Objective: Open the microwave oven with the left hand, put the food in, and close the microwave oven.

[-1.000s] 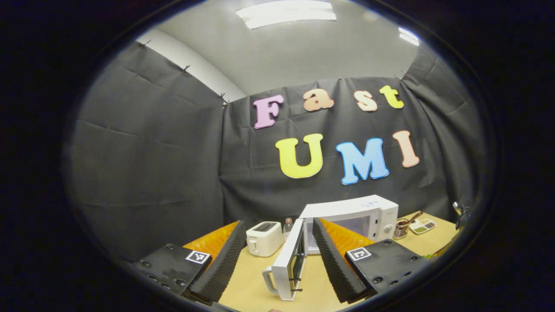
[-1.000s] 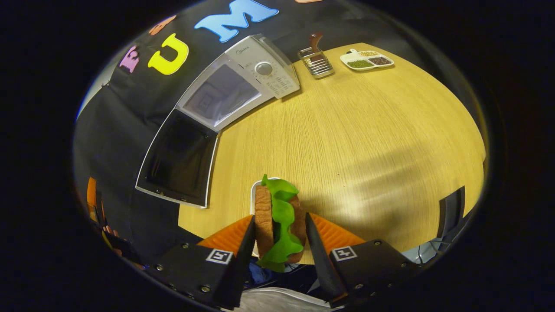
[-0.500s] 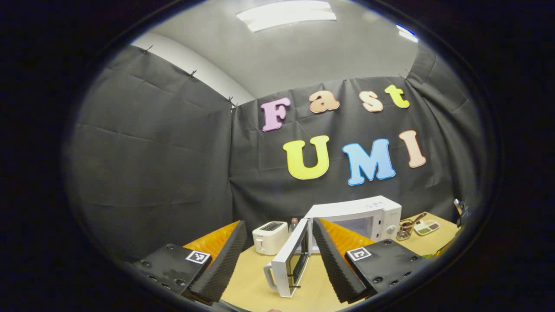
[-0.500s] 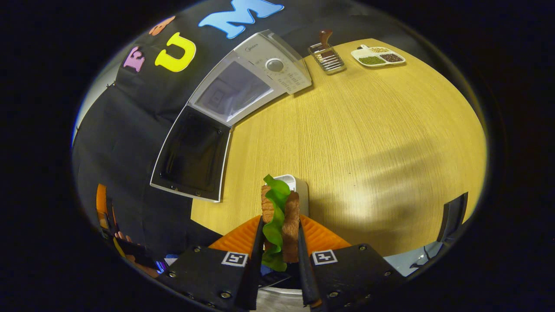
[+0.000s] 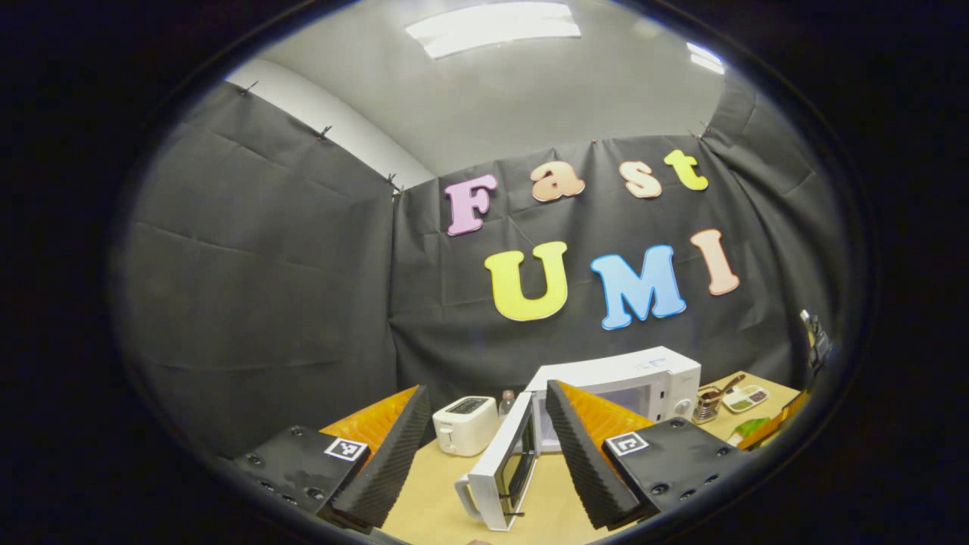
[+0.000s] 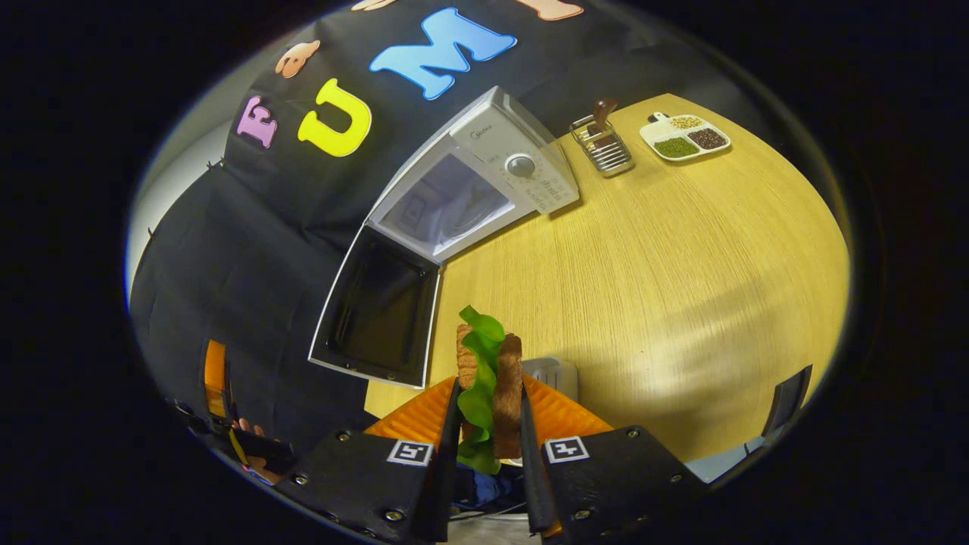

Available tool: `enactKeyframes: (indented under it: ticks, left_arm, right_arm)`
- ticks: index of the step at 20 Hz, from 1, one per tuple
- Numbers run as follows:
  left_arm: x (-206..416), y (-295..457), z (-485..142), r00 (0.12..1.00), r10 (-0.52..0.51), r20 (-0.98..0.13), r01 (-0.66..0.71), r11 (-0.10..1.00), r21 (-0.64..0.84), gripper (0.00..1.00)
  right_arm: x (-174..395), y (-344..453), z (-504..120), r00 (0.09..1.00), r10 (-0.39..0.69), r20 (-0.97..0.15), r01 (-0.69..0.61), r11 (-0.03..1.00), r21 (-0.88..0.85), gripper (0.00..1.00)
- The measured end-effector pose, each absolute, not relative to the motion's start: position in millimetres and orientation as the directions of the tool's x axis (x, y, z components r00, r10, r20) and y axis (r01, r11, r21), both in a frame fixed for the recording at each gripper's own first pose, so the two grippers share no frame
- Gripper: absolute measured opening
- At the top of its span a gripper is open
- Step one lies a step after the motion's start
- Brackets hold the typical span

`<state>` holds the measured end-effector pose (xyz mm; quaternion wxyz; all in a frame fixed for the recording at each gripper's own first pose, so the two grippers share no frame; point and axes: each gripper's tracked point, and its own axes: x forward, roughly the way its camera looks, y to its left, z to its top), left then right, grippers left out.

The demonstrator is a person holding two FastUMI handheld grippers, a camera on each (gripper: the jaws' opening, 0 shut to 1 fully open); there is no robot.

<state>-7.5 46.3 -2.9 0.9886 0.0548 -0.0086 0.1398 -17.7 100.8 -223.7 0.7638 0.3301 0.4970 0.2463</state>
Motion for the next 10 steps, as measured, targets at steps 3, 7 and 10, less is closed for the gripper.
enactKeyframes:
  ticks: [3, 7, 10]
  left_arm:
    - [15, 59, -6, 0.968, 0.250, 0.028, -0.251, 0.964, 0.087, 0.97]
    - [42, 86, -7, 0.972, 0.231, 0.036, -0.234, 0.969, 0.079, 0.98]
    - [60, 109, -7, 0.972, 0.231, 0.041, -0.233, 0.970, 0.069, 0.99]
  right_arm:
    - [3, 117, -216, 0.421, 0.692, -0.586, -0.046, 0.662, 0.748, 0.39]
    - [27, 146, -209, 0.449, 0.687, -0.572, -0.033, 0.652, 0.757, 0.39]
    - [46, 167, -204, 0.483, 0.679, -0.552, -0.039, 0.647, 0.761, 0.39]
